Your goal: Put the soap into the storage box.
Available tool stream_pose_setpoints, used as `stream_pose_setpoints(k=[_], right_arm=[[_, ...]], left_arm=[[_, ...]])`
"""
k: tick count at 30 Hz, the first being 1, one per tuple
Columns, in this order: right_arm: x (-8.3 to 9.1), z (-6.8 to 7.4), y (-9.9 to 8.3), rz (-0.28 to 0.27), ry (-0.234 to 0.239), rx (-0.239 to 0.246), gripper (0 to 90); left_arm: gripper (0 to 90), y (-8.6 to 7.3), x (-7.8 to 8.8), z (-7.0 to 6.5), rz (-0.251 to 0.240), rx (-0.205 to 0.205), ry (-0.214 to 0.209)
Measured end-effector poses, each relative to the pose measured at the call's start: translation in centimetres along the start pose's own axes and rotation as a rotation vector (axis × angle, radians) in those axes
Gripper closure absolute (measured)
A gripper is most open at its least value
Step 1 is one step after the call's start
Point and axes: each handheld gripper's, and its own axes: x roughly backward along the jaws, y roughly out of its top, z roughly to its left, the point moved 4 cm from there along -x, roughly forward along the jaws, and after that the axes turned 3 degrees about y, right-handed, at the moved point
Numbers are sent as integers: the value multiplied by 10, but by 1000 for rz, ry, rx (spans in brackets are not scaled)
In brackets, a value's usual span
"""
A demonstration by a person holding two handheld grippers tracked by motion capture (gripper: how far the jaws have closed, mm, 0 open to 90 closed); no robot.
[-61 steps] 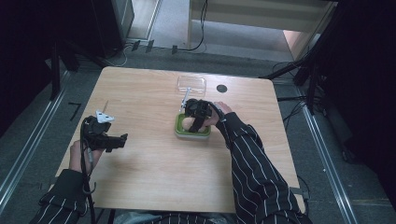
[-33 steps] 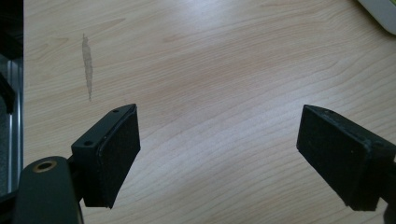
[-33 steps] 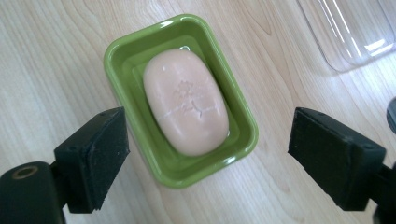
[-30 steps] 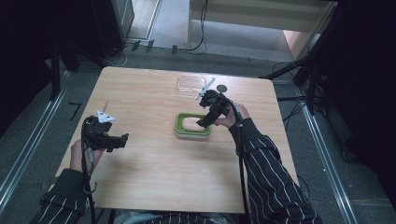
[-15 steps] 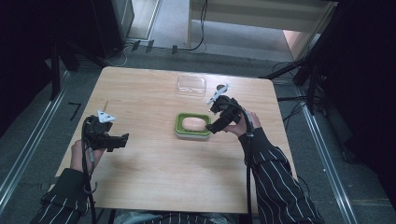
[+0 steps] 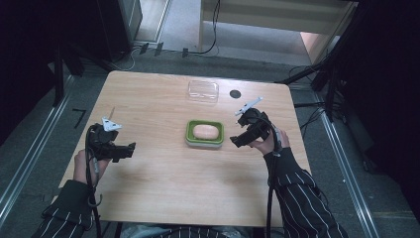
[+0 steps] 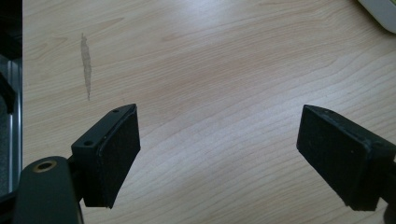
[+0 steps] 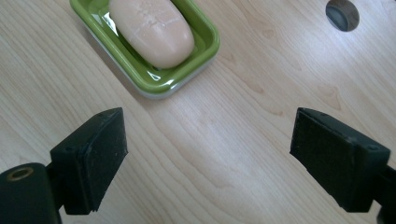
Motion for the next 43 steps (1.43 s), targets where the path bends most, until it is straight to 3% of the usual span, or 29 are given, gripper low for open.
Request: stream_pose_setpoints(k=[4,25,33,43], right_arm=[[1,0,-10,10,-19,-15,111],[-4,10,-70,44,-29,-99,114],[-1,9,-75,43,-39,-112,114],[-4,3,-78,43,-31,-91,114]], left_arm=[[143,0,0,0,4,-6,-2],[143,1,0,0,-2,-6,-3],[143,1,0,-1,-5,-10,-3],[143,4,-2,-3,-2,-17,-5]])
